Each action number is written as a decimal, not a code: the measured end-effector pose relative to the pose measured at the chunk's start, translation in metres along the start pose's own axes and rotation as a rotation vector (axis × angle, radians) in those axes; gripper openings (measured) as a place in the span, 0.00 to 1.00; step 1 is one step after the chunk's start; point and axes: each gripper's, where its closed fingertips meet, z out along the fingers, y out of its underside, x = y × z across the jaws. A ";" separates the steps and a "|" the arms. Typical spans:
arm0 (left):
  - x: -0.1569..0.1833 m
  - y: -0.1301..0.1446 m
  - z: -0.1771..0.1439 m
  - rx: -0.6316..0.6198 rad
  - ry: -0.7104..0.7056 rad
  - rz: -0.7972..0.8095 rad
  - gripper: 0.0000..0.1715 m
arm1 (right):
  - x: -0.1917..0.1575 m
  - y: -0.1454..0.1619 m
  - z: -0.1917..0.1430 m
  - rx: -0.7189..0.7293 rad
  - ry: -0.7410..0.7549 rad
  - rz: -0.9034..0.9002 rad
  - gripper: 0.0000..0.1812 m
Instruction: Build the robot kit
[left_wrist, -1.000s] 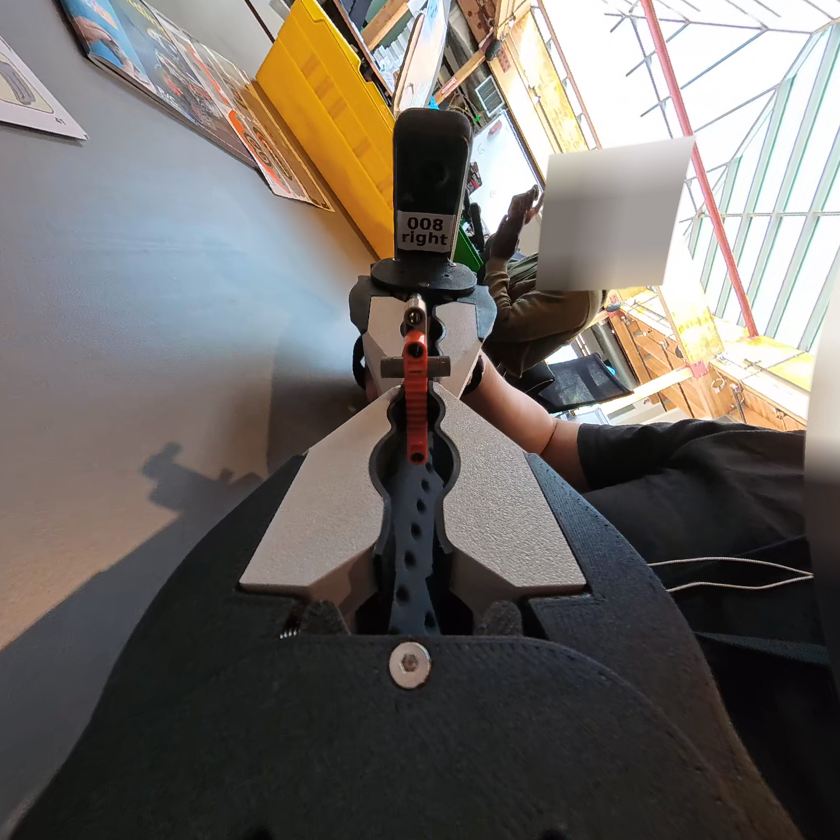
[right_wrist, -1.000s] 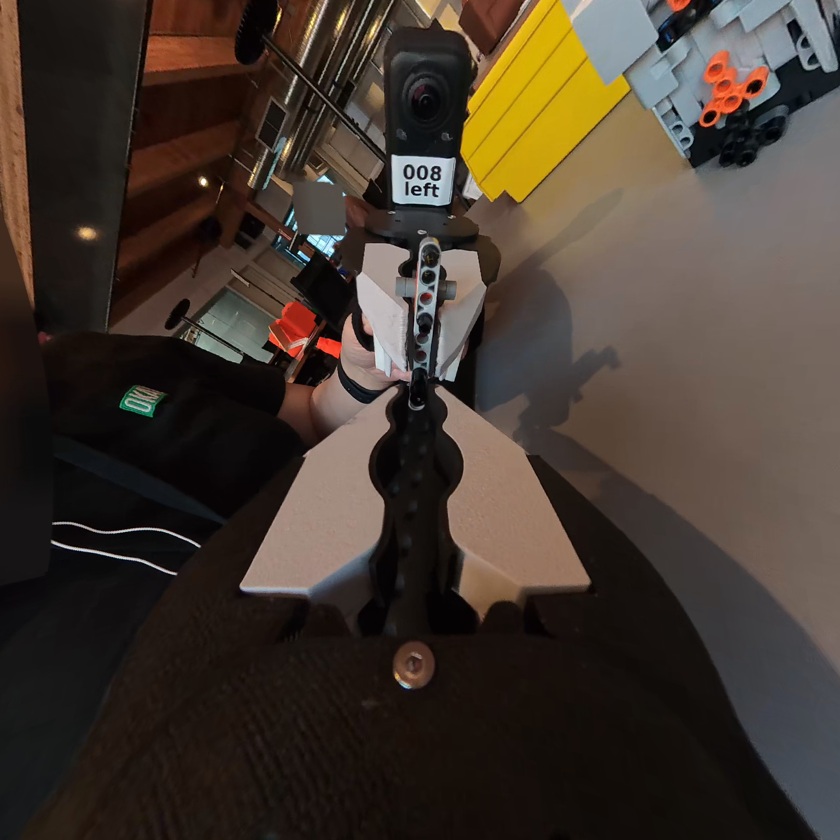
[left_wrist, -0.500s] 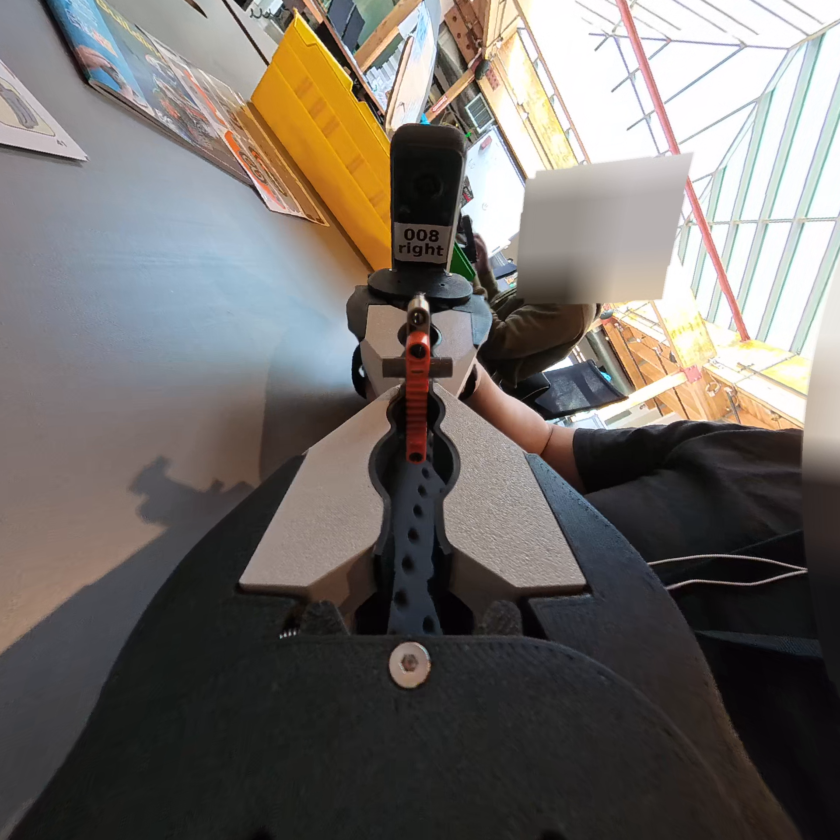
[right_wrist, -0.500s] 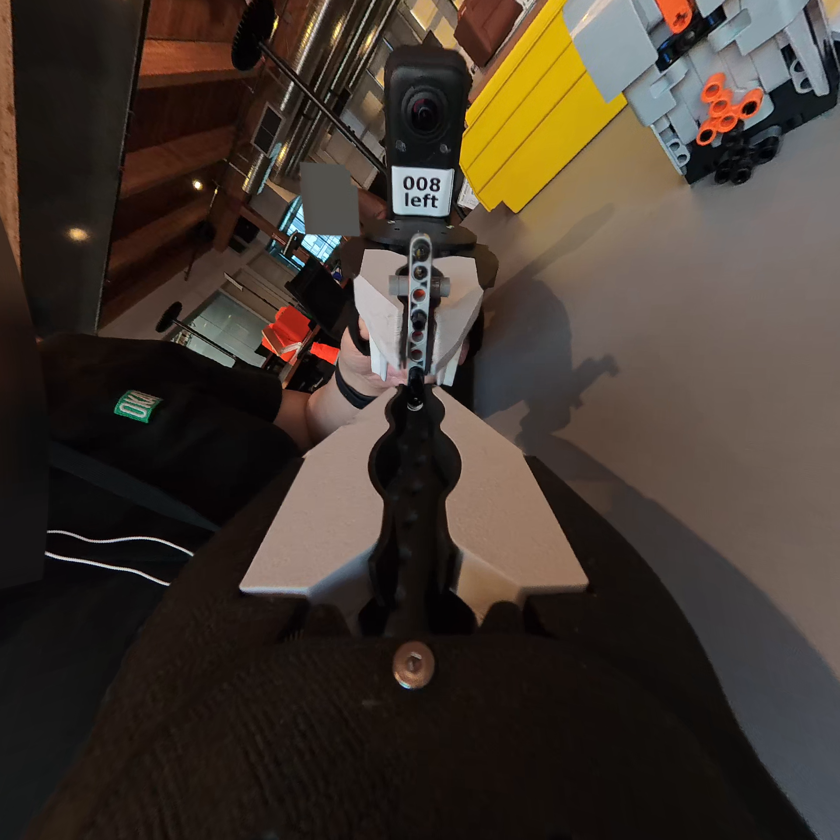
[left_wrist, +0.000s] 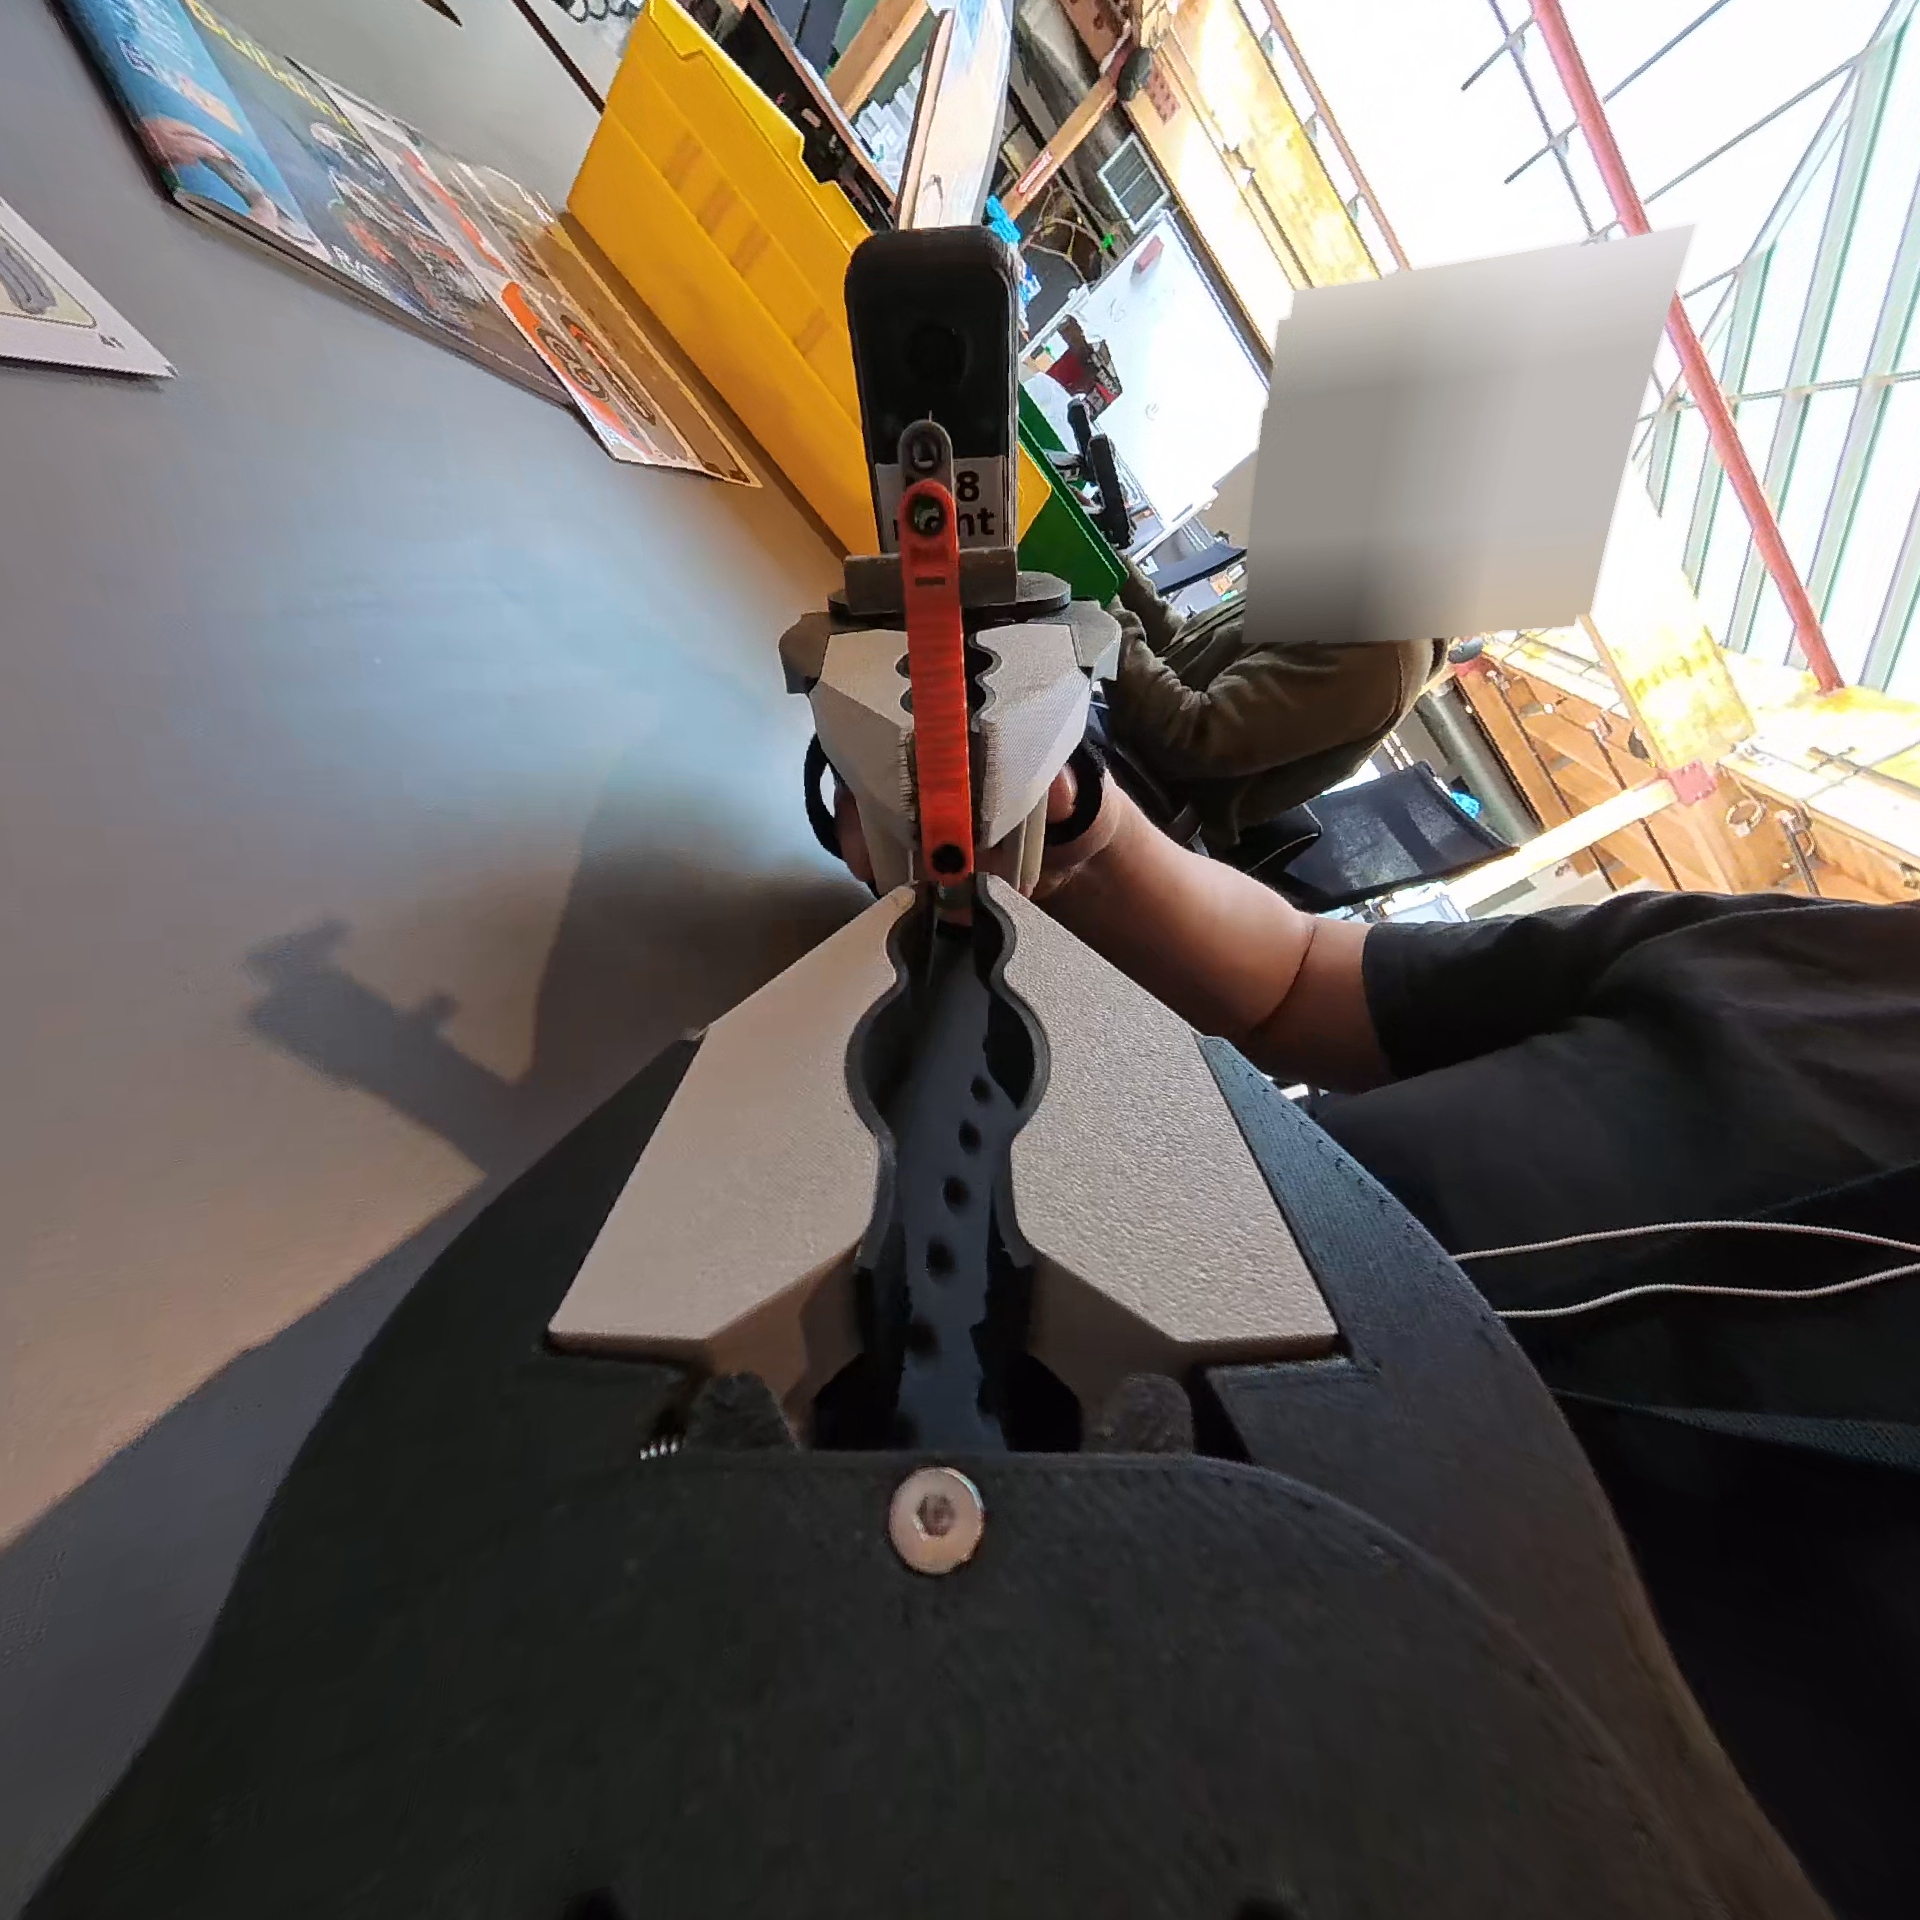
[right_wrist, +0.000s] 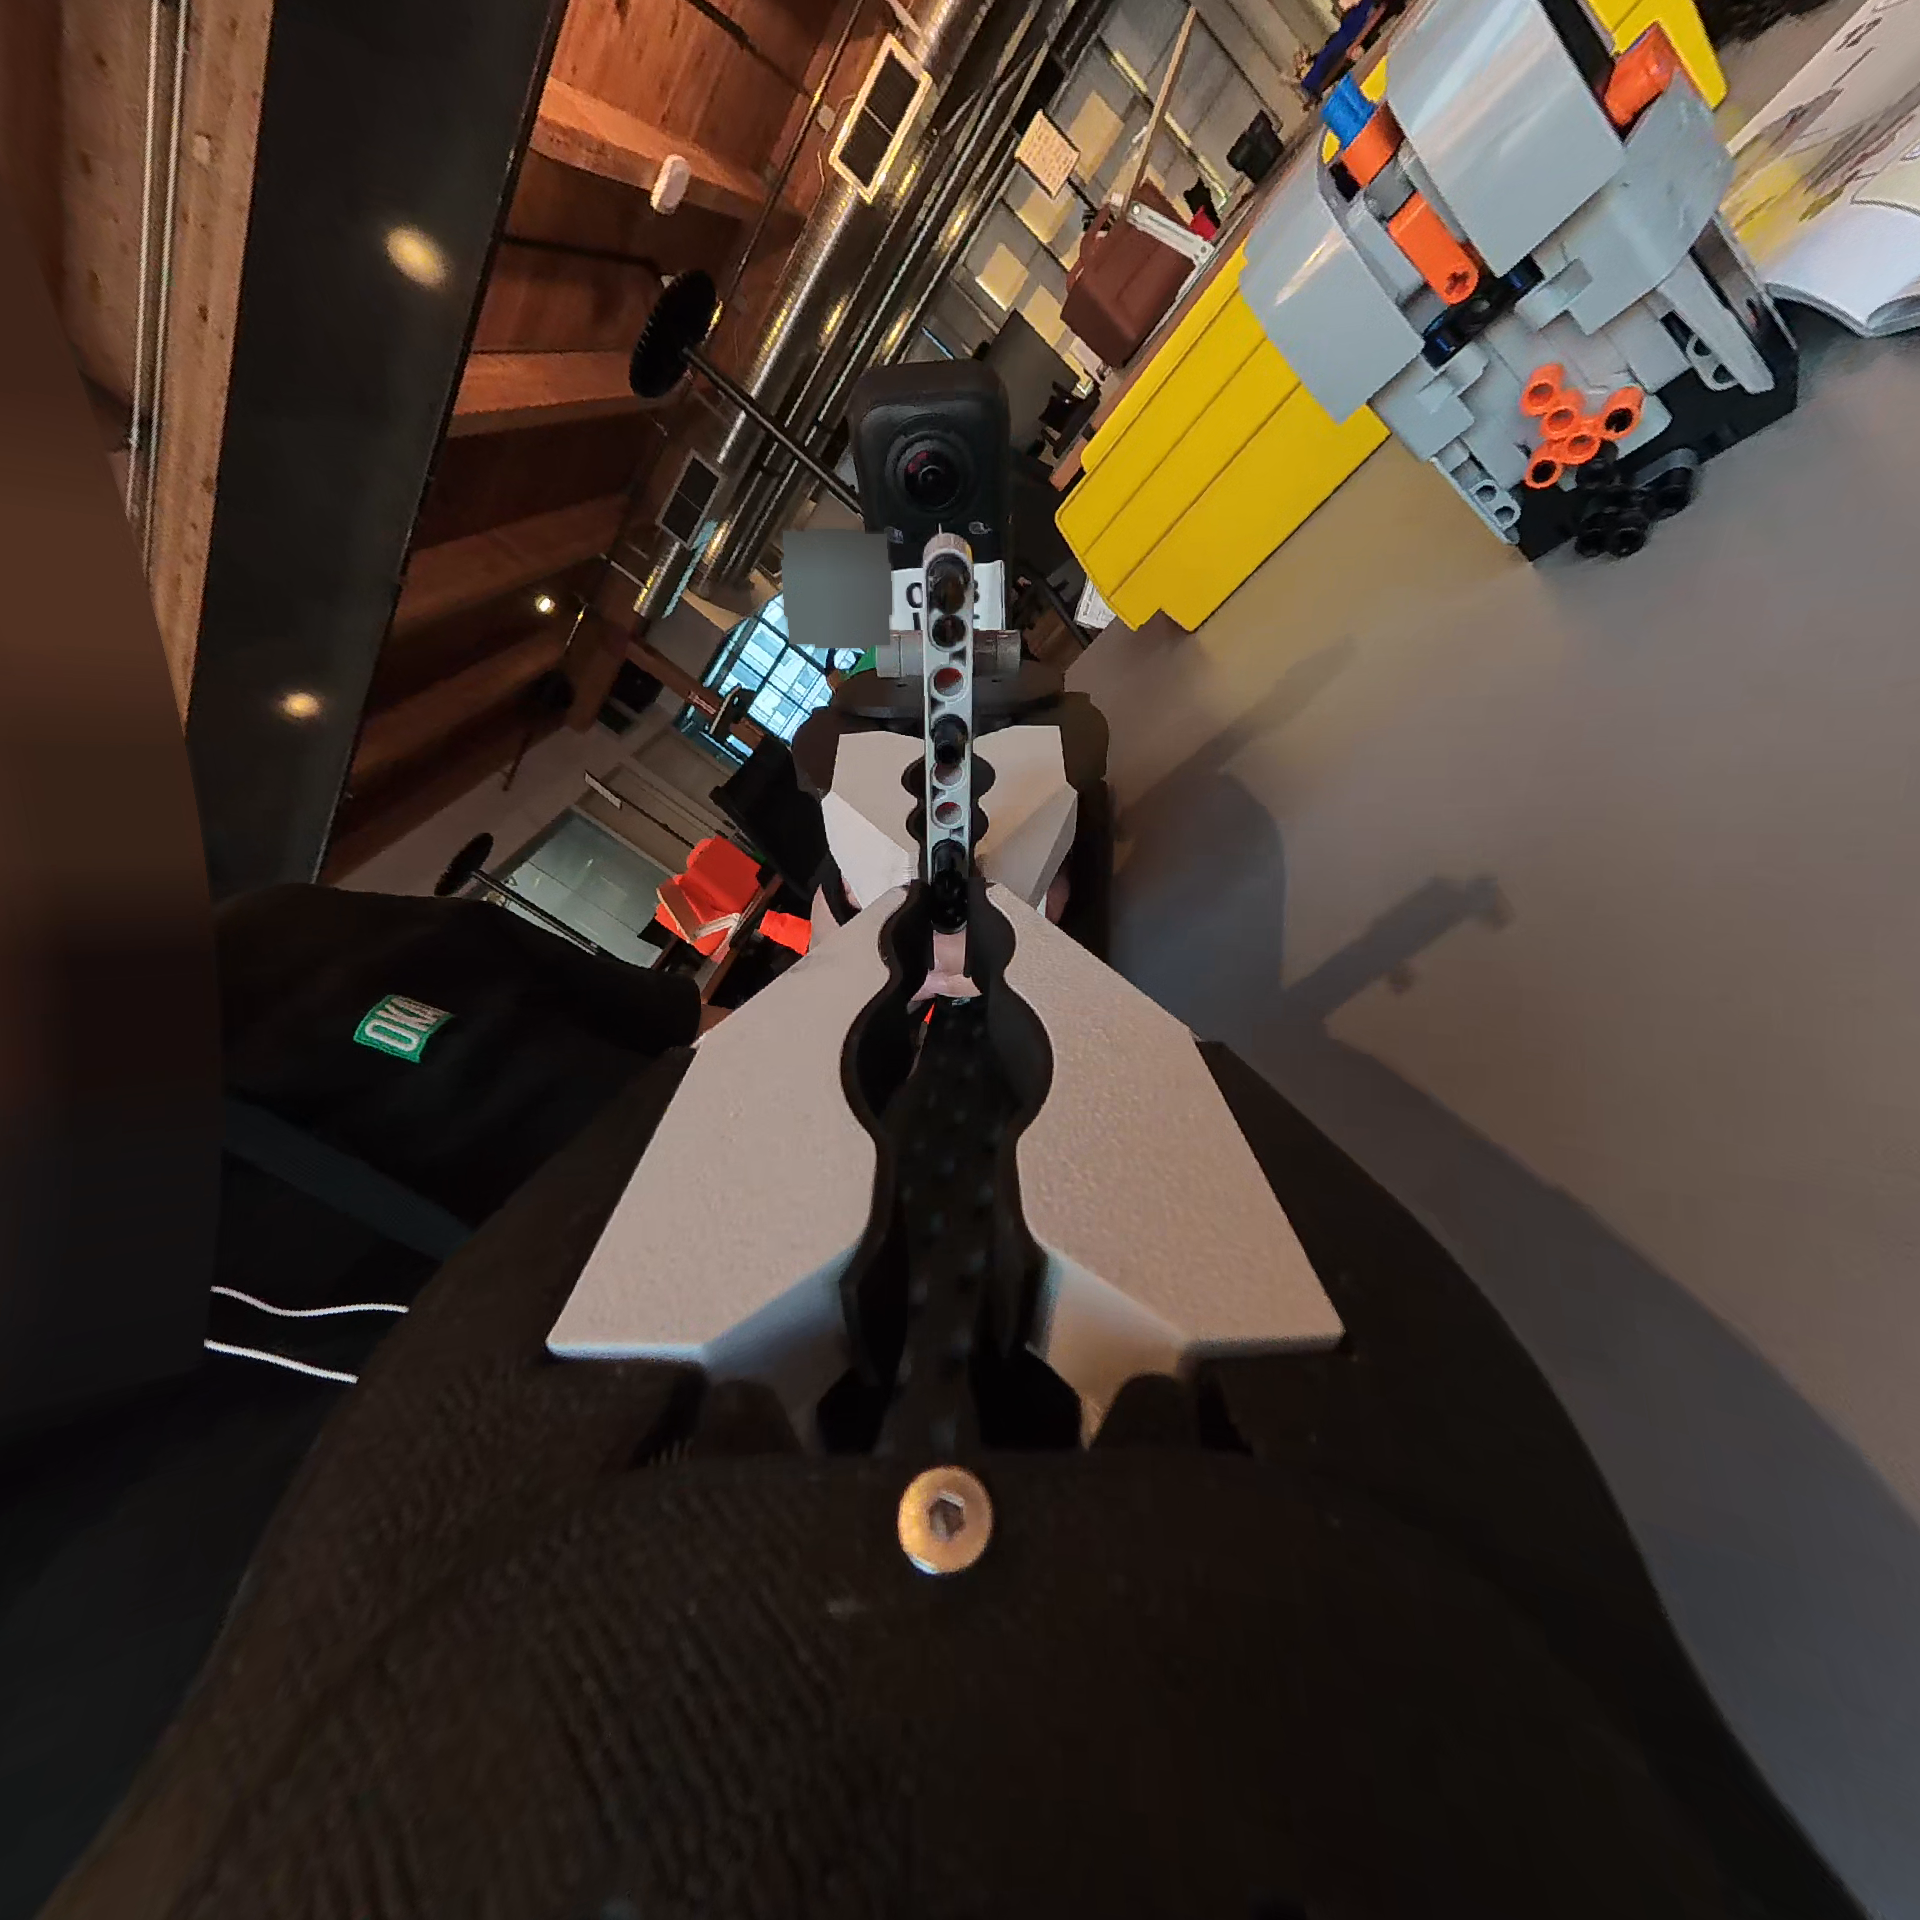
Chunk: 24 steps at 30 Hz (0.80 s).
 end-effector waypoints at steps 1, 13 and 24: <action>0.000 0.000 0.000 0.001 -0.002 -0.004 0.02 | 0.000 0.000 0.000 0.003 0.003 -0.003 0.03; -0.026 -0.024 -0.024 0.058 -0.674 0.593 0.22 | 0.022 -0.011 -0.001 0.133 0.068 0.211 0.03; -0.045 -0.015 -0.011 -0.069 -0.832 0.769 0.12 | 0.036 -0.004 0.000 0.115 0.123 0.315 0.03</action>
